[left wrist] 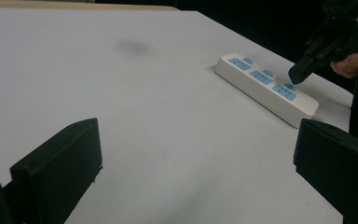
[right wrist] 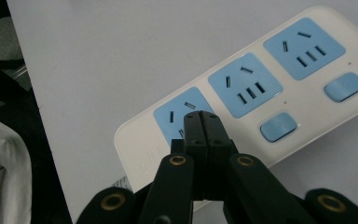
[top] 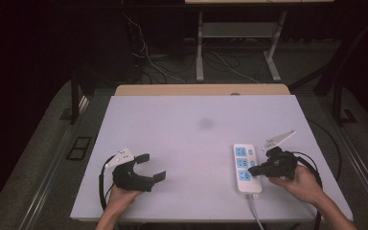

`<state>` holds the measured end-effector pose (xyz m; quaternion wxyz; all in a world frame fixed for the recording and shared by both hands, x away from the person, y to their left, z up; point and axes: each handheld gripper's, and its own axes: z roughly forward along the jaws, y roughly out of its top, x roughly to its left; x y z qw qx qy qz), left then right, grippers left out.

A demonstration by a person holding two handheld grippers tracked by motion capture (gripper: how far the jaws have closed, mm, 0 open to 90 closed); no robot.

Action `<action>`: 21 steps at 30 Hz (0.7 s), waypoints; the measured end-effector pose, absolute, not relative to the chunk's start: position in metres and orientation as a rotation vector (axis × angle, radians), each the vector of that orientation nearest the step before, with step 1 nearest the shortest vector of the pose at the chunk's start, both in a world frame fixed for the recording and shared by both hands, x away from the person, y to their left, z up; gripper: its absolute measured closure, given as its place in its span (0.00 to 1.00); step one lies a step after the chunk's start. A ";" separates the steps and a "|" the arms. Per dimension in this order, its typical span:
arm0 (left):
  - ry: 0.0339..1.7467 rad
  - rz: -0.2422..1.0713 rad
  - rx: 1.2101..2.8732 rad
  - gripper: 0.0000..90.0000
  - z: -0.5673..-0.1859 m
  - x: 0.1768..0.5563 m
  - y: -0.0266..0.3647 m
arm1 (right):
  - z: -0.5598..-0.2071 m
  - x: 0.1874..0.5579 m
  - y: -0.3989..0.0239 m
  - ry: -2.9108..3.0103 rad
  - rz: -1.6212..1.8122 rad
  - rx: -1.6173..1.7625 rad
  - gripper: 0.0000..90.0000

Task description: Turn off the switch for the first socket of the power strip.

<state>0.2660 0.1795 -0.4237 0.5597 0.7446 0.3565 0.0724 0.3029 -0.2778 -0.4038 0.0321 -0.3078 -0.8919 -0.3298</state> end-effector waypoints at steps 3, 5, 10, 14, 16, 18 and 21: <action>0.839 0.172 1.756 0.00 -0.424 0.266 0.179 | -0.398 0.303 -0.279 -2.745 -1.042 -0.957 1.00; 0.840 0.172 1.755 0.00 -0.423 0.266 0.179 | -0.395 0.304 -0.281 -2.744 -1.057 -0.965 1.00; 0.840 0.172 1.754 0.00 -0.424 0.266 0.179 | -0.386 0.304 -0.287 -2.742 -1.115 -1.000 1.00; 0.841 0.173 1.751 0.00 -0.423 0.265 0.180 | -0.382 0.303 -0.293 -2.723 -1.172 -1.046 1.00; 0.841 0.172 1.752 0.00 -0.423 0.265 0.180 | -0.380 0.302 -0.297 -2.718 -1.202 -1.066 0.98; 0.842 0.172 1.748 0.00 -0.423 0.265 0.180 | -0.378 0.301 -0.300 -2.706 -1.229 -1.090 0.96; 0.841 0.172 1.746 0.00 -0.423 0.265 0.180 | -0.376 0.300 -0.304 -2.691 -1.264 -1.117 0.93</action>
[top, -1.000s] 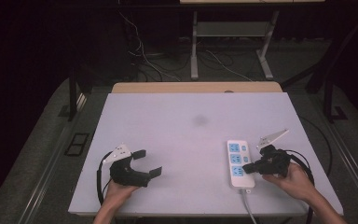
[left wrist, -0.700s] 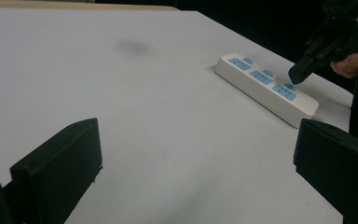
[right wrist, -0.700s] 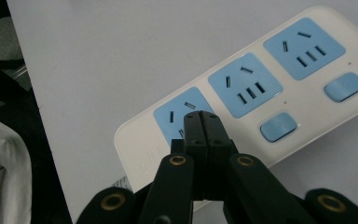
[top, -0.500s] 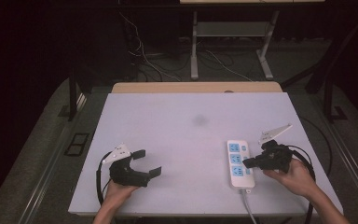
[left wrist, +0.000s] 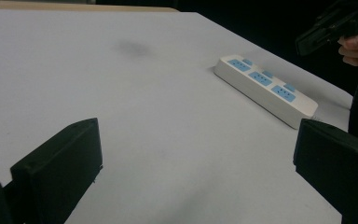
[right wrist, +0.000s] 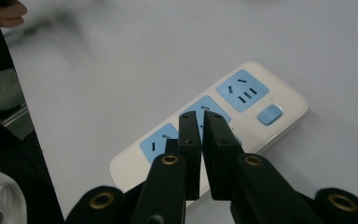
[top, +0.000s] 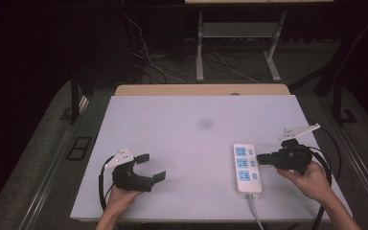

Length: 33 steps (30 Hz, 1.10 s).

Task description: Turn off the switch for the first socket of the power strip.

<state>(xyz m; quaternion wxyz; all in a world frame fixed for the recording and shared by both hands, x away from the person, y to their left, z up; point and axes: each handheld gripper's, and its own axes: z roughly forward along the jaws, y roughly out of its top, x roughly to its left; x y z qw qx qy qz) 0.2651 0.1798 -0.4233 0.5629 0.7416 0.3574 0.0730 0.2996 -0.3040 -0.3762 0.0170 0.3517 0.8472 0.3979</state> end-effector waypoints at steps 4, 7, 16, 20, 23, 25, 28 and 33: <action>0.840 0.172 1.744 0.00 -0.423 0.265 0.180 | -0.375 0.297 -0.309 2.588 1.267 1.128 0.87; 0.841 0.171 1.744 0.00 -0.423 0.265 0.180 | -0.376 0.294 -0.313 2.549 1.283 1.164 0.77; 0.838 0.173 1.744 0.00 -0.423 0.265 0.181 | -0.380 0.286 -0.325 2.386 1.330 1.297 0.26; 0.837 0.172 1.742 0.00 -0.423 0.265 0.181 | -0.382 0.278 -0.328 2.310 1.379 1.337 0.02; 0.836 0.173 1.744 0.00 -0.423 0.265 0.181 | -0.385 0.272 -0.329 2.271 1.407 1.344 0.00; 0.836 0.174 1.744 0.00 -0.423 0.265 0.181 | -0.389 0.268 -0.329 2.254 1.436 1.346 0.00; 0.835 0.174 1.743 0.00 -0.422 0.265 0.181 | -0.396 0.264 -0.326 2.251 1.454 1.342 0.00; 0.836 0.174 1.743 0.00 -0.422 0.264 0.181 | -0.409 0.259 -0.323 2.247 1.476 1.333 0.00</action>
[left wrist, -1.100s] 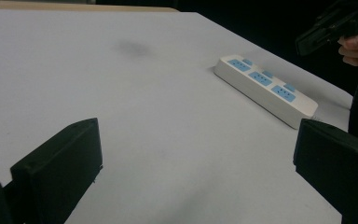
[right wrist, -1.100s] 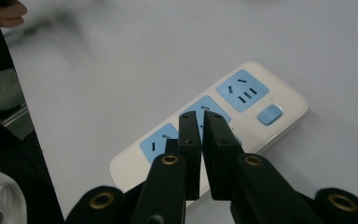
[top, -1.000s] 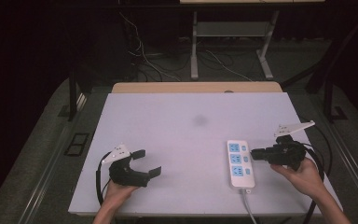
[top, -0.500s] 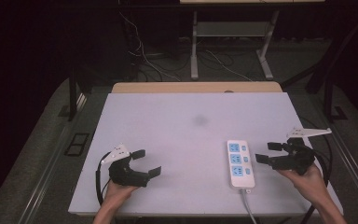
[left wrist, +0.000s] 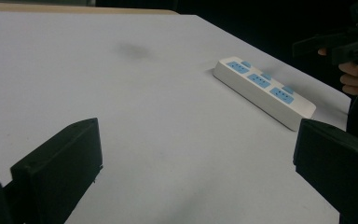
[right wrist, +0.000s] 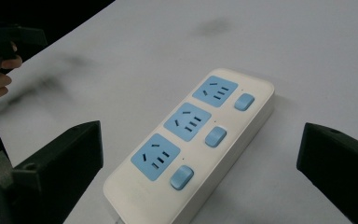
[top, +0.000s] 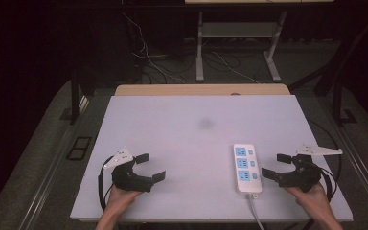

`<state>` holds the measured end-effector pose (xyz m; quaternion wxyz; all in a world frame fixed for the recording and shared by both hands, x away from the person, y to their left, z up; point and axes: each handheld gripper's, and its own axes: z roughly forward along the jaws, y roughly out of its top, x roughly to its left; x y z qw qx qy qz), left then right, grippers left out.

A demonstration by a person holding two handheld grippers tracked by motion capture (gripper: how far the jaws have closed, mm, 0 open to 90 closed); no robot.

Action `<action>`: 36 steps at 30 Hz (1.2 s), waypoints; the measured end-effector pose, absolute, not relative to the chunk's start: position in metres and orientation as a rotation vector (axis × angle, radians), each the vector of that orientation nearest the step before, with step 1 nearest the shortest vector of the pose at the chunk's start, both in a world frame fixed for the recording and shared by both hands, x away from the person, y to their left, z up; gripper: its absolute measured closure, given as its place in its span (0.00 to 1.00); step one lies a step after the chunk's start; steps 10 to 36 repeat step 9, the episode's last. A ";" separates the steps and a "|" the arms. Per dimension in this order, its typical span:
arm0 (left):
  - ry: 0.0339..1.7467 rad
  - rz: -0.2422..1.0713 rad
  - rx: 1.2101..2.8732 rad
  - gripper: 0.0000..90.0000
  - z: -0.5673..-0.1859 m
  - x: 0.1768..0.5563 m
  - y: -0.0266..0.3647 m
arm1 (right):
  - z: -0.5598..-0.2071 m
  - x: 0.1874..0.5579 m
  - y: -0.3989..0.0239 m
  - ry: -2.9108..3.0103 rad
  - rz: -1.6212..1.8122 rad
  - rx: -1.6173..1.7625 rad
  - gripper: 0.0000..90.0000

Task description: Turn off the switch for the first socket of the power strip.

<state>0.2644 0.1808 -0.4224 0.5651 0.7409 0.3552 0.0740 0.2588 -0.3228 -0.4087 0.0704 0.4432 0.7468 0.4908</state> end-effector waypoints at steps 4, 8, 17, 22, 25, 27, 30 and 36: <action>0.835 0.174 1.744 0.00 -0.422 0.265 0.181 | -0.418 0.255 -0.321 2.237 1.483 1.326 0.00; 0.832 0.172 1.747 0.00 -0.423 0.265 0.180 | -0.423 0.252 -0.320 2.239 1.472 1.315 0.00; 0.833 0.170 1.745 0.00 -0.423 0.265 0.180 | -0.425 0.252 -0.320 2.237 1.474 1.317 0.00; 0.833 0.170 1.745 0.00 -0.423 0.265 0.180 | -0.425 0.252 -0.320 2.237 1.474 1.317 0.00; 0.833 0.170 1.745 0.00 -0.423 0.265 0.180 | -0.425 0.252 -0.320 2.237 1.474 1.317 0.00; 0.833 0.170 1.745 0.00 -0.423 0.265 0.180 | -0.425 0.252 -0.320 2.237 1.474 1.317 0.00; 0.833 0.170 1.745 0.00 -0.423 0.265 0.180 | -0.425 0.252 -0.320 2.237 1.474 1.317 0.00; 0.833 0.170 1.745 0.00 -0.423 0.265 0.180 | -0.425 0.252 -0.320 2.237 1.474 1.317 0.00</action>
